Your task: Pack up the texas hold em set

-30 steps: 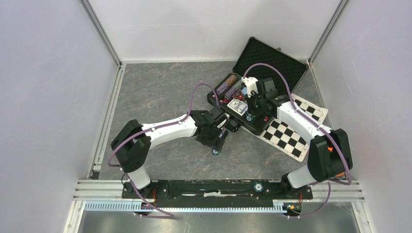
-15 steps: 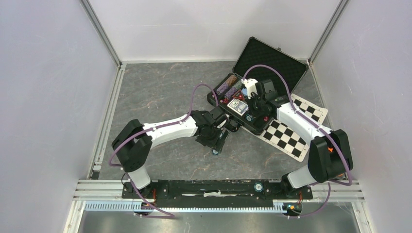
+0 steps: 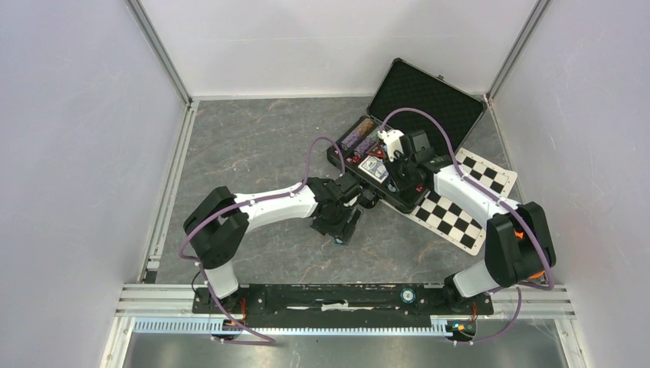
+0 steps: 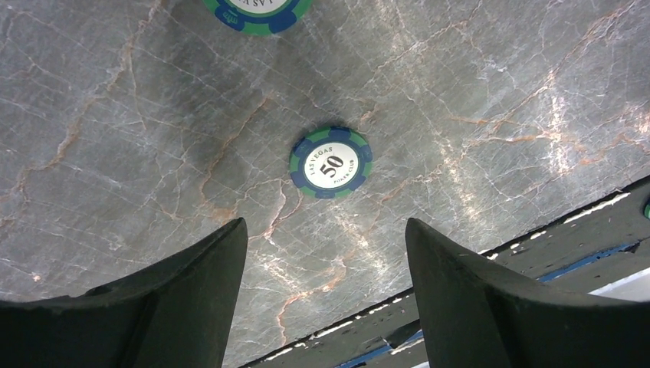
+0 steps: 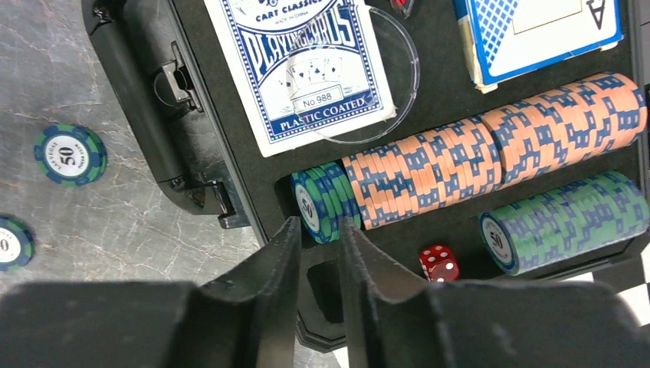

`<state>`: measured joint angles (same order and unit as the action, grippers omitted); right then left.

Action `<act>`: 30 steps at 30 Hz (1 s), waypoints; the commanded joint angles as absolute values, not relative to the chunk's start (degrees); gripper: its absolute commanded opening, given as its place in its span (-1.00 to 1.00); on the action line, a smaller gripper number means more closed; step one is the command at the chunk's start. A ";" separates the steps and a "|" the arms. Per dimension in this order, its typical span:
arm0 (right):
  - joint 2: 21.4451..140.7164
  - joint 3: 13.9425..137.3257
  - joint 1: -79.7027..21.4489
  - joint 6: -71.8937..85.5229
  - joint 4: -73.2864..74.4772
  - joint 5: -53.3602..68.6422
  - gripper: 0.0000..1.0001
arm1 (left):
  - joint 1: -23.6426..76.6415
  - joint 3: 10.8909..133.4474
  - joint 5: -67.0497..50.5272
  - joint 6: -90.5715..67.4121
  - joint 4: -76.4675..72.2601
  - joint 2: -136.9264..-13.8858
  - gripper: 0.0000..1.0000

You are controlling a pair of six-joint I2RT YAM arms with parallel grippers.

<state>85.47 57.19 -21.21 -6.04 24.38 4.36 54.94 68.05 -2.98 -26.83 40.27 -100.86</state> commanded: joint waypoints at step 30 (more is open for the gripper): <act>66.77 52.95 -21.27 6.91 23.69 6.06 -0.25 | 59.97 68.14 8.77 -30.65 33.80 -105.32 0.28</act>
<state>68.93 53.69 -21.39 5.17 25.10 5.26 59.55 69.43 7.25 -29.89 37.34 -106.34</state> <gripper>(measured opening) 0.380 0.649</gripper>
